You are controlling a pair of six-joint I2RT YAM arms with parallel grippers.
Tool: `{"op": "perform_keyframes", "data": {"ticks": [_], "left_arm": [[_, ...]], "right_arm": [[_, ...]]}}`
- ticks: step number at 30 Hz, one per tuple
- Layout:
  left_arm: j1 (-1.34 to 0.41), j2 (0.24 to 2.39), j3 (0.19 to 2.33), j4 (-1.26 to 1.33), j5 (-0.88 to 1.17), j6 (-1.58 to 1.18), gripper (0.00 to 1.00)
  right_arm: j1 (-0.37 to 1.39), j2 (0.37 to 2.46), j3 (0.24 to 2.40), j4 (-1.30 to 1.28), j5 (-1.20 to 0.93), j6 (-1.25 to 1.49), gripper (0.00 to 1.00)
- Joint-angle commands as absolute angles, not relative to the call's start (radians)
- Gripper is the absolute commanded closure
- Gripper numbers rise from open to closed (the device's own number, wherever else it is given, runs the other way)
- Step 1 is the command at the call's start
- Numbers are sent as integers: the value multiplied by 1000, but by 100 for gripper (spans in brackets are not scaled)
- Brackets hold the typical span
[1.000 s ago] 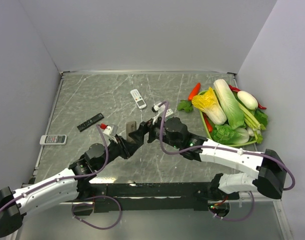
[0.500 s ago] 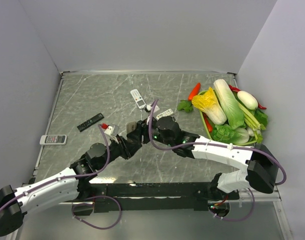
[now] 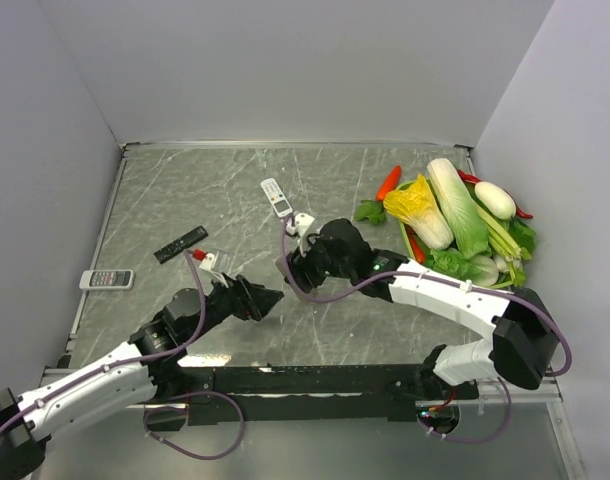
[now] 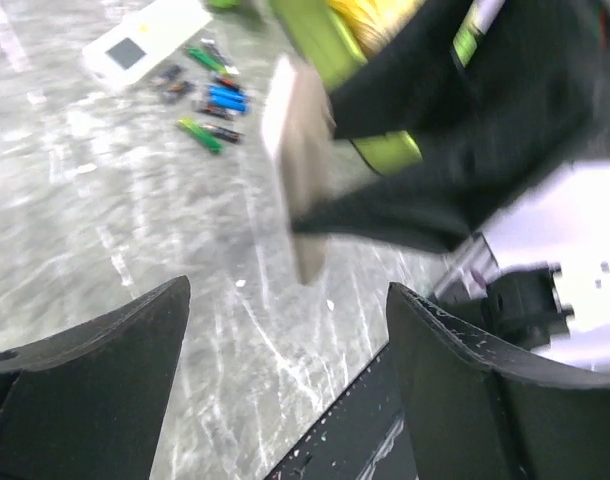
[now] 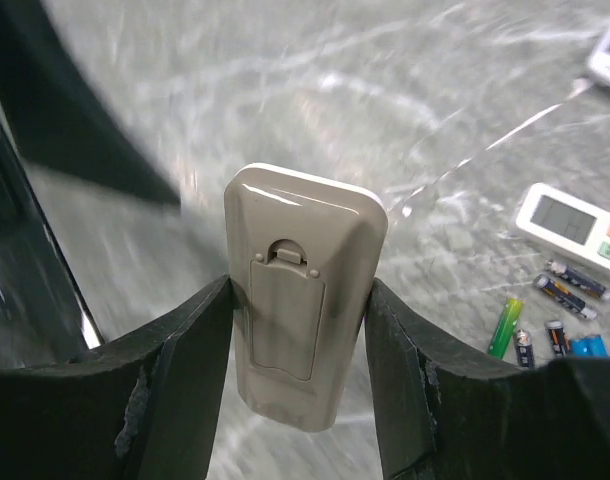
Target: Load the batteries into the remote control
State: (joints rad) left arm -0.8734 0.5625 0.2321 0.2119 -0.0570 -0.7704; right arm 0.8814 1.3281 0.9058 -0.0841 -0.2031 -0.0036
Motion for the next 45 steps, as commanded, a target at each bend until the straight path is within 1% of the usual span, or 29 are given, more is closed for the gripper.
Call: {"op": "perform_keyframes", "data": {"ticks": [1,5,7,10,14,15,17,18,19,20,21,24,26,27,28,29,31,34,35,37,38,39,42,45], "left_arm": [[-789,488,235,59,-104,-909,19],[-658,419,183,3,-68,-997,19],[-638,396,179,-44,-74,-1006,18],[-617,402,190,-97,-86,-1014,18],[-614,431,186,-130,-112,-1048,19],[-614,440,184,-132,-113,-1049,19],[-612,448,178,-133,-120,-1055,18],[-612,449,178,-136,-120,-1057,18],[-612,448,176,-137,-121,-1058,17],[-612,446,175,-137,-123,-1061,17],[-612,437,173,-137,-124,-1063,16],[-612,440,170,-127,-121,-1051,14],[-612,451,169,-109,-109,-1036,14],[-612,468,169,-98,-86,-1028,14],[-612,480,172,-81,-75,-1020,14],[-612,506,175,-72,-63,-1011,14],[-612,537,190,-54,-25,-1005,14],[-614,618,245,-31,37,-986,14],[-614,662,261,-28,54,-986,14],[-617,715,316,-31,104,-986,16],[-623,768,336,-34,115,-983,17],[-630,794,357,-47,123,-985,17],[-676,905,445,-83,115,-973,18],[-738,1014,540,-147,69,-965,20]], "right_arm": [[881,1402,992,-270,-382,-282,100],[882,1489,1046,-397,-472,-426,100],[882,1572,1109,-499,-476,-483,99],[890,1678,1188,-624,-479,-563,91],[920,1778,1258,-702,-443,-623,84],[925,1792,1264,-706,-425,-629,79],[934,1825,1278,-718,-425,-652,74],[943,1836,1282,-721,-405,-655,69],[948,1854,1290,-722,-394,-658,66],[951,1864,1298,-733,-384,-661,61],[959,1873,1308,-738,-373,-663,52],[962,1891,1318,-747,-359,-654,35],[962,1870,1310,-736,-342,-626,26],[963,1858,1298,-723,-339,-611,20],[960,1820,1287,-709,-330,-594,17],[959,1798,1272,-694,-313,-550,12],[951,1723,1230,-647,-304,-491,11],[911,1600,1138,-551,-250,-295,11],[879,1568,1111,-528,-211,-155,12],[848,1467,1013,-453,-206,-36,12],[824,1430,973,-422,-203,86,13],[810,1366,895,-387,-199,148,13],[782,1281,778,-311,-172,354,15],[769,1223,675,-247,-146,529,21]]}}
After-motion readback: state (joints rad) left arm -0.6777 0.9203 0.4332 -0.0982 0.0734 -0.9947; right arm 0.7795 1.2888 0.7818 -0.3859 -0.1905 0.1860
